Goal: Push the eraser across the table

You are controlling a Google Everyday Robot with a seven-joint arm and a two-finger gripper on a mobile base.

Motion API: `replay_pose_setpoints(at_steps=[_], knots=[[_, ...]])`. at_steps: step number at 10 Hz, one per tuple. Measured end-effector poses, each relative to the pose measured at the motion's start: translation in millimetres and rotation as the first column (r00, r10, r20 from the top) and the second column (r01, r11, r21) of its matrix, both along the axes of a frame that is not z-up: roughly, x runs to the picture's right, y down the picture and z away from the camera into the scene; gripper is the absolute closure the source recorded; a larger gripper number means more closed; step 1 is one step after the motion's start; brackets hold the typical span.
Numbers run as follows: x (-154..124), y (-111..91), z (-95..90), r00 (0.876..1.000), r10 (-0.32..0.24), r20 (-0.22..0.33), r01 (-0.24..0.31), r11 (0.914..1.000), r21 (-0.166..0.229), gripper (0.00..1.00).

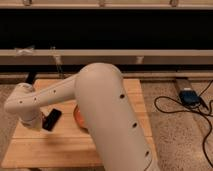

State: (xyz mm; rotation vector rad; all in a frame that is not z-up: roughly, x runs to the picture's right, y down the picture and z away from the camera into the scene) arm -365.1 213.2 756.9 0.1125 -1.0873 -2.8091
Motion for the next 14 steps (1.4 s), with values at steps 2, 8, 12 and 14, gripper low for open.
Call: replay_pose_setpoints(at_steps=[2,8,12,14], knots=[[-14,20,-0.7,0.999,-0.028,0.023,0.029,0.9989,-0.037,1.00],[-8,45,11.5,0.999,-0.041,0.009,0.042,0.9945,-0.096,1.00],[10,42,25.6,0.999,-0.013,-0.036,0.009,0.9950,-0.099,1.00],[19,40,35.9,0.998,0.002,-0.059,-0.008,0.9951,-0.098,1.00]])
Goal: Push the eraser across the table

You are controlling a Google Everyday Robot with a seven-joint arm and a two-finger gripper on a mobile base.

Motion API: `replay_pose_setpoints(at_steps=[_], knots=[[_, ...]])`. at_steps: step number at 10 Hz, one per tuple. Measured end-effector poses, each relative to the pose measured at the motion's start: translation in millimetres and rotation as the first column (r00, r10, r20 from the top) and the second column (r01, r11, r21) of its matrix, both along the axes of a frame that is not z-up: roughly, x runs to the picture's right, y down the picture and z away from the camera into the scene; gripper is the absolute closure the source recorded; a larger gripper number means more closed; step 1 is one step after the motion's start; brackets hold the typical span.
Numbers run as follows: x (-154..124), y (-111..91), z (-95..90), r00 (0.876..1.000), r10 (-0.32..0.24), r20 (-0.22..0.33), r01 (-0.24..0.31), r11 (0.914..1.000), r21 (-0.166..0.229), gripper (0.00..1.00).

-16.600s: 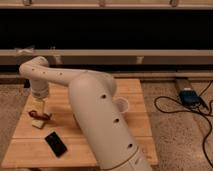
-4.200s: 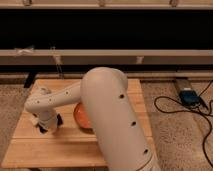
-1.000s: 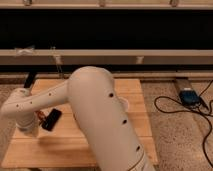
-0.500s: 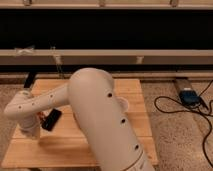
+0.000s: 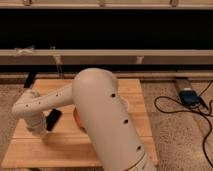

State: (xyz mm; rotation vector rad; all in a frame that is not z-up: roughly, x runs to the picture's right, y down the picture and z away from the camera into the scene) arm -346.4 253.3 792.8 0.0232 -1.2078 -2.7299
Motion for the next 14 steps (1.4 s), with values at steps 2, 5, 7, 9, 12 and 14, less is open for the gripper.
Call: replay_pose_setpoints(at_steps=[2,5,7,9,12,14], knots=[[6,-4,9.5,1.000,0.012,-0.017,-0.011,0.9999,0.010,1.00],[15,-15,22.4,0.999,0.037,-0.039,-0.036,0.9989,0.031,1.00],[21,-27,30.7,0.998,0.052,-0.046,-0.050,0.9973,0.055,1.00],[23,-34,35.4,0.997,0.063,-0.053,-0.060,0.9960,0.066,1.00],[33,-51,46.3,0.994,0.088,-0.065,-0.082,0.9922,0.094,1.00],[37,-57,53.6,0.992,0.102,-0.075,-0.095,0.9904,0.100,1.00]])
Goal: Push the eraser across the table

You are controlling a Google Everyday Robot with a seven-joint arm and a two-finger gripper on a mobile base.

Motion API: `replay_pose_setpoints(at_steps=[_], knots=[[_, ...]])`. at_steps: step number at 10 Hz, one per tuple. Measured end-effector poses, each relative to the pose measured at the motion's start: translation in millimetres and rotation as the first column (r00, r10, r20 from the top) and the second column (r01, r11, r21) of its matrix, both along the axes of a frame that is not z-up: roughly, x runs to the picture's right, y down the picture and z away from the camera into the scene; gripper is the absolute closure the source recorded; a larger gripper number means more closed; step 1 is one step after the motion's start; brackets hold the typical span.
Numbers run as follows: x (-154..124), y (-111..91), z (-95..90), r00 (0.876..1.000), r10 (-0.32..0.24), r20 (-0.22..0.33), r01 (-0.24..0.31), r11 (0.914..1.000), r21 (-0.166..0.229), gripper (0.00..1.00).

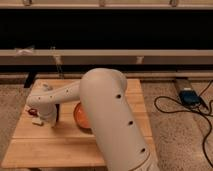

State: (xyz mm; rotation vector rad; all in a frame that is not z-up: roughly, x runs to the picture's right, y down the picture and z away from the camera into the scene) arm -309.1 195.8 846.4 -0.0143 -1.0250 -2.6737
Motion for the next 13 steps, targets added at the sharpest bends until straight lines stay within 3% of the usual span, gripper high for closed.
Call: replay_pose_setpoints(at_steps=[4,9,13], knots=[[3,-13,17.3,1.000,0.016,-0.002,-0.016,0.9999,0.006,1.00],[4,-16,18.8,1.000,0.010,-0.001,-0.010,0.9999,0.010,1.00],[10,-66,52.9,0.999,0.030,0.026,-0.031,0.9976,0.061,1.00]])
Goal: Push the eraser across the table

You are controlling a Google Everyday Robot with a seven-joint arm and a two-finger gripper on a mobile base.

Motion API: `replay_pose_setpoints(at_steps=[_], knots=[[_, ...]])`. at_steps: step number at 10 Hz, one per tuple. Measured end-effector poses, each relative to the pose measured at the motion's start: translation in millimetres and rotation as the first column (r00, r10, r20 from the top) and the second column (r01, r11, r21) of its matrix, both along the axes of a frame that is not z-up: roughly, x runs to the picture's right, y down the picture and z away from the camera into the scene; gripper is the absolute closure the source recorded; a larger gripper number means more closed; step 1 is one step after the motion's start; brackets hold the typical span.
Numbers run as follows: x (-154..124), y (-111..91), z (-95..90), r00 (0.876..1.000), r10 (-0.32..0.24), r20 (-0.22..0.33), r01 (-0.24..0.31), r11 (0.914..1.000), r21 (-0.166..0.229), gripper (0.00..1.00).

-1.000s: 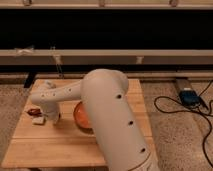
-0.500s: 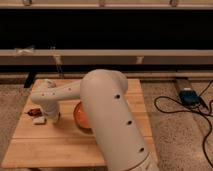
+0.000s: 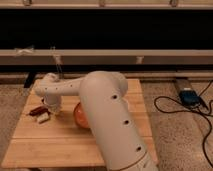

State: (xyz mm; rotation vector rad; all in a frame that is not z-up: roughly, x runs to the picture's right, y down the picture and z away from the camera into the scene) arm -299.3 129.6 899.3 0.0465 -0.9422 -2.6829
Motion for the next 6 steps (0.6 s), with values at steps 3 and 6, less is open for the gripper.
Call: replay_pose_setpoints(at_steps=[3,6], knots=[[-4,-15,2.2,1.000,0.012,0.021,-0.013,0.9997,0.021,1.00],[-19,-27,6.0,0.999,0.004,0.049,-0.006,0.9990,0.045,1.00]])
